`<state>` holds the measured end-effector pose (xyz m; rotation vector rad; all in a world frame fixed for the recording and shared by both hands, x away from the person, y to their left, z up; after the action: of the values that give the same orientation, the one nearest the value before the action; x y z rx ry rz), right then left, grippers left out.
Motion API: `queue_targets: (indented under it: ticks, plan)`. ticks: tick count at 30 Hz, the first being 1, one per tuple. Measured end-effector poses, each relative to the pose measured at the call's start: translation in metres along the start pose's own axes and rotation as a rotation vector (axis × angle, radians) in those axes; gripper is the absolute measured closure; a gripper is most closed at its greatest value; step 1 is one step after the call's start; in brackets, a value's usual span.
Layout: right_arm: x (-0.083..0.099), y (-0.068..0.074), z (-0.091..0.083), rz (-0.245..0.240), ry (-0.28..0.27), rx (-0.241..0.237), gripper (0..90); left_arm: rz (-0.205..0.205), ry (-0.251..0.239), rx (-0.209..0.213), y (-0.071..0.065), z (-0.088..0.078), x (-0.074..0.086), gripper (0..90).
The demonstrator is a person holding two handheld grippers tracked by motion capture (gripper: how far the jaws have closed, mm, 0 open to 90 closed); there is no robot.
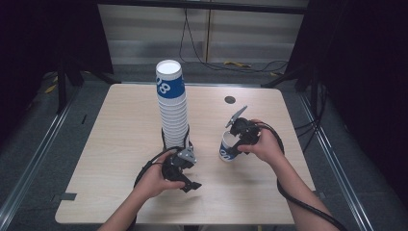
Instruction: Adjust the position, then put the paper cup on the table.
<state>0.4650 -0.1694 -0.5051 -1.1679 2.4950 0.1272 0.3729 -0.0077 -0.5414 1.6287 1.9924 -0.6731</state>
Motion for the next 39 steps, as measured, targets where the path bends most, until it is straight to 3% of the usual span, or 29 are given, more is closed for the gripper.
queue_targets:
  ticks: [13, 31, 36, 39]
  plan:
    - [-0.002, 0.006, 0.004, 0.011, 0.024, -0.031, 11.3, -0.013, -0.003, 0.001, -0.001, 0.001, 0.002, 18.9]
    - [-0.008, 0.008, -0.005, 0.02, -0.008, -0.05, 11.3, -0.012, 0.0, -0.002, -0.001, -0.001, 0.004, 18.9]
    - [-0.011, 0.007, -0.012, 0.026, -0.063, -0.049, 11.4, -0.012, 0.001, 0.005, -0.002, 0.001, 0.005, 18.9]
    - [-0.009, 0.01, -0.016, 0.021, -0.058, -0.059, 11.4, -0.011, 0.004, 0.006, -0.002, 0.001, 0.005, 18.9]
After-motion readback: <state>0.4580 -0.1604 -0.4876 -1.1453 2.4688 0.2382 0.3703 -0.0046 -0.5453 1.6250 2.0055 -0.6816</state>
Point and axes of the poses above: each handheld gripper's, and its own axes: z roughly forward along the jaws, x roughly out of its underside, y roughly to its left, the point moved 10 cm from there along z, roughly forward along the jaws, and after that the axes turned 5 degrees about z, right-handed, at the moved point
